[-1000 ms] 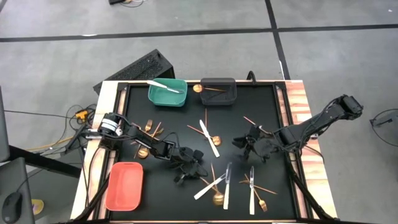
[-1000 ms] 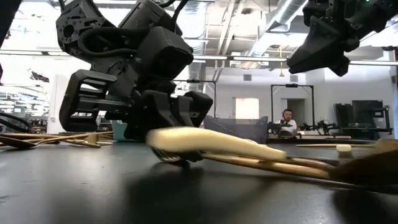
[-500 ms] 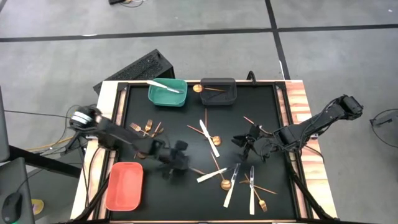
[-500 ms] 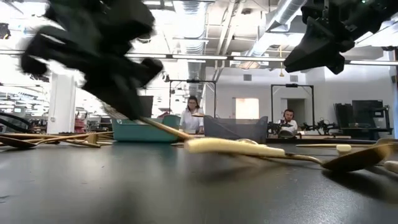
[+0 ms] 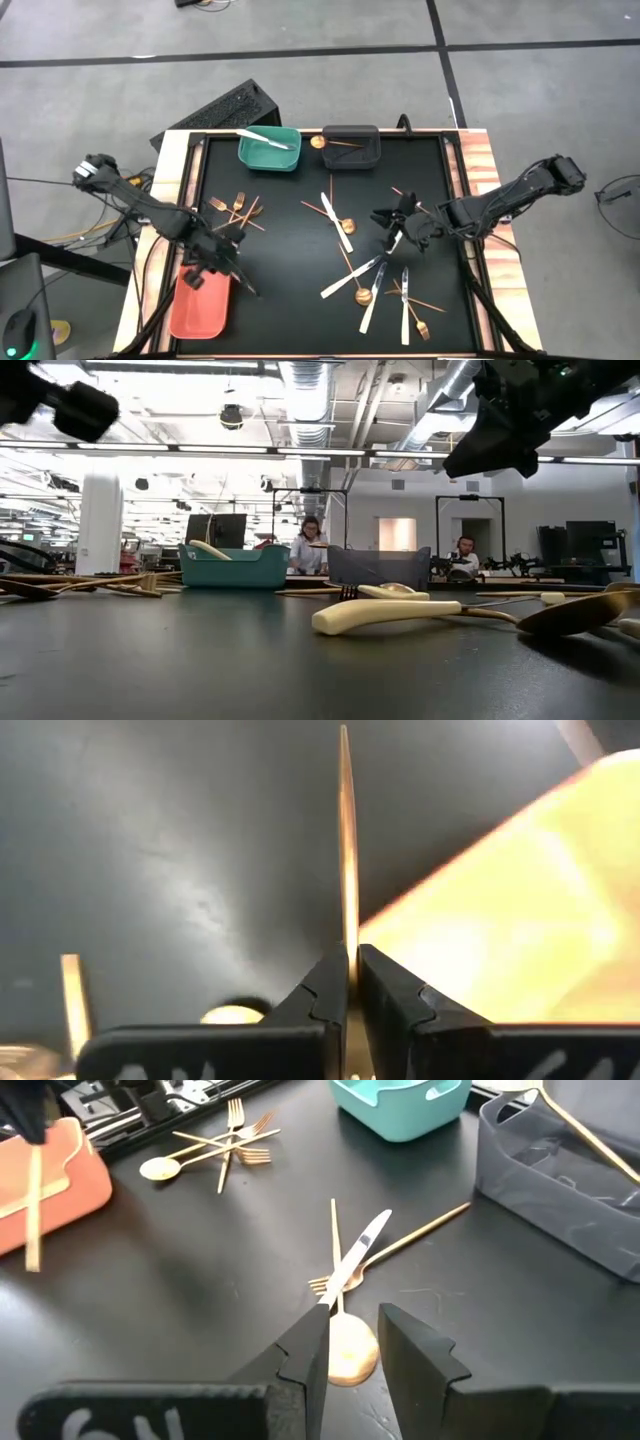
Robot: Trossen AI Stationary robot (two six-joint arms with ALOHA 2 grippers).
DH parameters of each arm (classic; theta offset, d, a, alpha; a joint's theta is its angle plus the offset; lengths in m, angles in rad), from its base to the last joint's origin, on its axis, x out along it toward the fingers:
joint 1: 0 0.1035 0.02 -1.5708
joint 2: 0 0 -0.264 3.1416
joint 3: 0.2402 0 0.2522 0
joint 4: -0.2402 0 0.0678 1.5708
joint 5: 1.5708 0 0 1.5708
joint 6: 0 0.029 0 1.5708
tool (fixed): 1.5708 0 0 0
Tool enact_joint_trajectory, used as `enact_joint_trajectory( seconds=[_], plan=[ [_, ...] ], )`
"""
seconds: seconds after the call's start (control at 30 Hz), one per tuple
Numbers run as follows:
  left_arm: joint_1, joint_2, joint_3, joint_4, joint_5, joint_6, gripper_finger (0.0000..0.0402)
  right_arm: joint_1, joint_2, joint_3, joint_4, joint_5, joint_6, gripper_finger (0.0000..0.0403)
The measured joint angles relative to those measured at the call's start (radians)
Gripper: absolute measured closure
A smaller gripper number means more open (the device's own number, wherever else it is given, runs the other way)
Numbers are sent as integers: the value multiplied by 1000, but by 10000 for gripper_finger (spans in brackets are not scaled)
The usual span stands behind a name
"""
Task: Sort silverware by color (type)
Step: Put the gold fork into the orange bin
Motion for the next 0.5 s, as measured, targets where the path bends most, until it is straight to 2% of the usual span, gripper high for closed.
enact_joint_trajectory(
  seconds=[0.2,0.5],
  plan=[
    [26,-89,22,-75,68,0,399,-17,0,0,4,-5,0,286],
    [59,-43,174,-437,105,-39,397,-81,0,0,67,-27,0,286]
  ],
)
